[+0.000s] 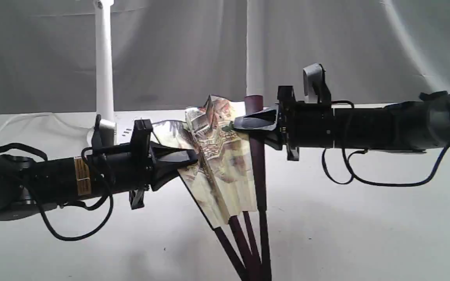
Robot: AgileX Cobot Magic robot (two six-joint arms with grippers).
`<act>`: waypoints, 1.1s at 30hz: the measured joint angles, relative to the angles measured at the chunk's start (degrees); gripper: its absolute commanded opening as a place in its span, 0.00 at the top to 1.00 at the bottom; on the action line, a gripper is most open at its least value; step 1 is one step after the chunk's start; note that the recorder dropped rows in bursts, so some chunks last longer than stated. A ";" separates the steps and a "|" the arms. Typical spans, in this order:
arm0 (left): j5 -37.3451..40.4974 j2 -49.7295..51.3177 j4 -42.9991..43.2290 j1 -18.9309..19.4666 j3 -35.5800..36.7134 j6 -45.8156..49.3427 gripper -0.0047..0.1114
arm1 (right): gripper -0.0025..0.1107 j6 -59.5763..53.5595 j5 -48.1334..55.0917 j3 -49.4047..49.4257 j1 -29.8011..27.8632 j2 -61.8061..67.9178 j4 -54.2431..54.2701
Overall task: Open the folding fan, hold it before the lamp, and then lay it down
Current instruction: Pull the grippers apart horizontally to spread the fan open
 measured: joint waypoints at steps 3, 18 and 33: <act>1.55 0.00 -0.47 0.00 0.00 0.00 0.96 | 0.98 0.40 -0.61 0.00 -1.31 0.00 -0.33; 2.01 0.00 -1.04 0.00 0.00 -0.50 0.96 | 0.98 0.96 -0.95 0.00 -2.62 0.00 -1.13; -0.06 0.00 2.23 5.50 0.00 -3.67 0.96 | 0.98 3.35 -0.82 0.00 -8.19 0.00 -1.25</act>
